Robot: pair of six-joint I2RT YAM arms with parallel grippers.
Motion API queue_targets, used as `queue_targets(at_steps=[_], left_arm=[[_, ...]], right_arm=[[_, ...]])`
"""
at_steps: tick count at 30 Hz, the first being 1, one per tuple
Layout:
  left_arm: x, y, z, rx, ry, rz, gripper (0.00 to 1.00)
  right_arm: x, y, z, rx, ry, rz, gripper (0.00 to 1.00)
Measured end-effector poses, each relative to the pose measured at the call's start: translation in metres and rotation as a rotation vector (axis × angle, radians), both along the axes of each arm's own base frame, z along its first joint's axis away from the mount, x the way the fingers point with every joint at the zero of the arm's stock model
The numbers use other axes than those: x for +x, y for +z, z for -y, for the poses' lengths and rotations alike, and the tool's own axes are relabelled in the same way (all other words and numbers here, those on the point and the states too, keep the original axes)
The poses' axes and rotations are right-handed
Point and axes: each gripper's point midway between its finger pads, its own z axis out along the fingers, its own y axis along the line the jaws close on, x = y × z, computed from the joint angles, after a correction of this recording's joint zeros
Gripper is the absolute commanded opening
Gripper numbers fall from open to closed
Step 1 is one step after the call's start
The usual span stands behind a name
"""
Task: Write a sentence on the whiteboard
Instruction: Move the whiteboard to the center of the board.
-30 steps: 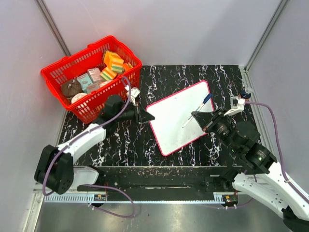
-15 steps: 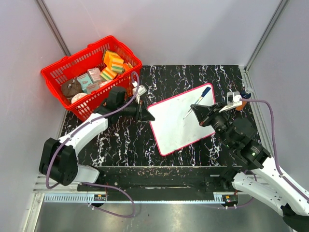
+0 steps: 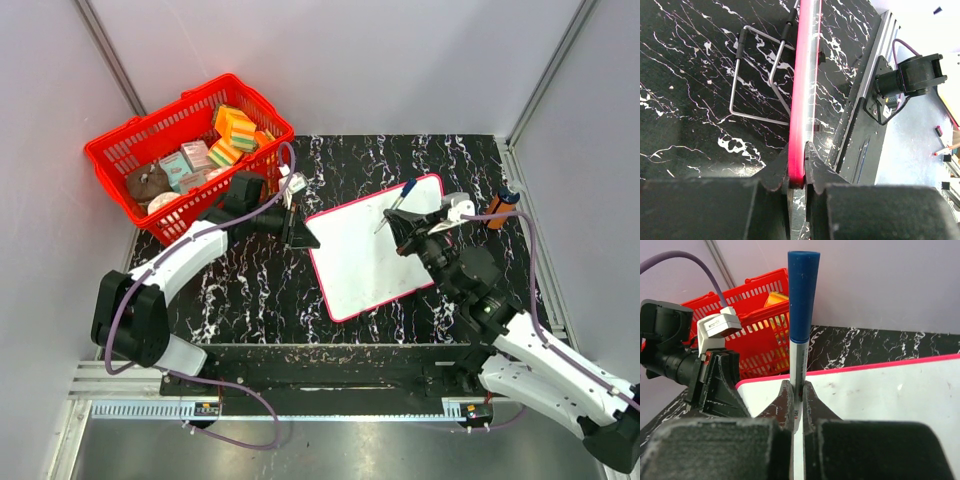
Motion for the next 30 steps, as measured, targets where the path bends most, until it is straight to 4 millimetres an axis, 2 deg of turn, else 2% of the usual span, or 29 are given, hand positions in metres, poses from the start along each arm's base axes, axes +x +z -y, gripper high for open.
queue_targets(at_steps=[7, 11, 23, 28, 30], left_arm=[[0.0, -0.002, -0.001, 0.003, -0.002, -0.007, 0.0], [0.001, -0.003, -0.002, 0.01, -0.002, -0.016, 0.0], [0.012, -0.015, -0.006, 0.041, 0.016, -0.053, 0.21], [0.018, -0.033, -0.016, 0.119, 0.059, -0.04, 0.37], [0.016, -0.044, -0.022, 0.163, 0.074, -0.044, 0.38]], right_arm=[[0.015, -0.003, -0.011, -0.074, -0.013, 0.053, 0.0], [0.015, -0.003, -0.014, -0.08, 0.002, 0.062, 0.0], [-0.004, 0.027, 0.005, -0.012, -0.004, 0.126, 0.0], [-0.007, 0.028, 0.01, -0.008, -0.012, 0.122, 0.0], [-0.008, 0.028, 0.012, -0.004, -0.018, 0.119, 0.0]])
